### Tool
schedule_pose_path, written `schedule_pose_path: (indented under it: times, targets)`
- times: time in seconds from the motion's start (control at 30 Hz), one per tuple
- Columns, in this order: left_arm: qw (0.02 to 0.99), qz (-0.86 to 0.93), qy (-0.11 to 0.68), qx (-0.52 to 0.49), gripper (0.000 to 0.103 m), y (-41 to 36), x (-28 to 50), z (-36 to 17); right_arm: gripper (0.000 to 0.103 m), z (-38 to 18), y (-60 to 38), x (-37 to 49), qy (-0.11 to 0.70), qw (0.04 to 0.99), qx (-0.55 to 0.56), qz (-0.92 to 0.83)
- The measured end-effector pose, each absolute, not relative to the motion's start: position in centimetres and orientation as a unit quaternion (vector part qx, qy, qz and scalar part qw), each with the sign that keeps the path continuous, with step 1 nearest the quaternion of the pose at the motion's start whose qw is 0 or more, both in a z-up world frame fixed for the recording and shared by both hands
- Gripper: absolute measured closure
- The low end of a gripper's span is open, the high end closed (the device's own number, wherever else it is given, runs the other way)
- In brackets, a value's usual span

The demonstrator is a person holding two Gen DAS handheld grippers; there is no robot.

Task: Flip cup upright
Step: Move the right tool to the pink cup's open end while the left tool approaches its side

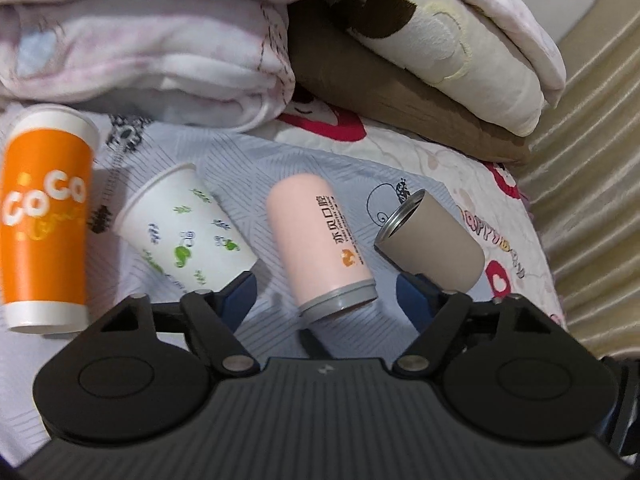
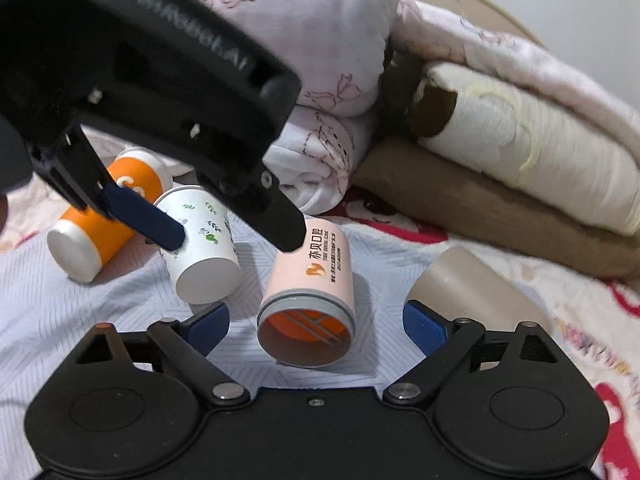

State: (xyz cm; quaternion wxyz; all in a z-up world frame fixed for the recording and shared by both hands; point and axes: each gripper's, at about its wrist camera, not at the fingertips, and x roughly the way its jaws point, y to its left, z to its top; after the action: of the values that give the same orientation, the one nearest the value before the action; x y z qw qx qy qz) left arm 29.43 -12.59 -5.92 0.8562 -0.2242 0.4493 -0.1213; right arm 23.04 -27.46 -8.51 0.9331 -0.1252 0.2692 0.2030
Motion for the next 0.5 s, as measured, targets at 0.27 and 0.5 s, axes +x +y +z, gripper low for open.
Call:
schedule_pose_path:
  times: [0.27, 0.5]
  targets:
    - [0.844, -0.138, 0.468, -0.224, 0.043, -13.7, 32.0, -7.2, 0.01, -9.3, -26.4, 24.9, 0.27, 0.93, -0.122, 0.218]
    - [0.841, -0.133, 0.477, -0.221, 0.059, -14.2, 32.7, -8.4, 0.034, -9.9, -27.6, 26.5, 0.303, 0.922, -0.08, 0.227]
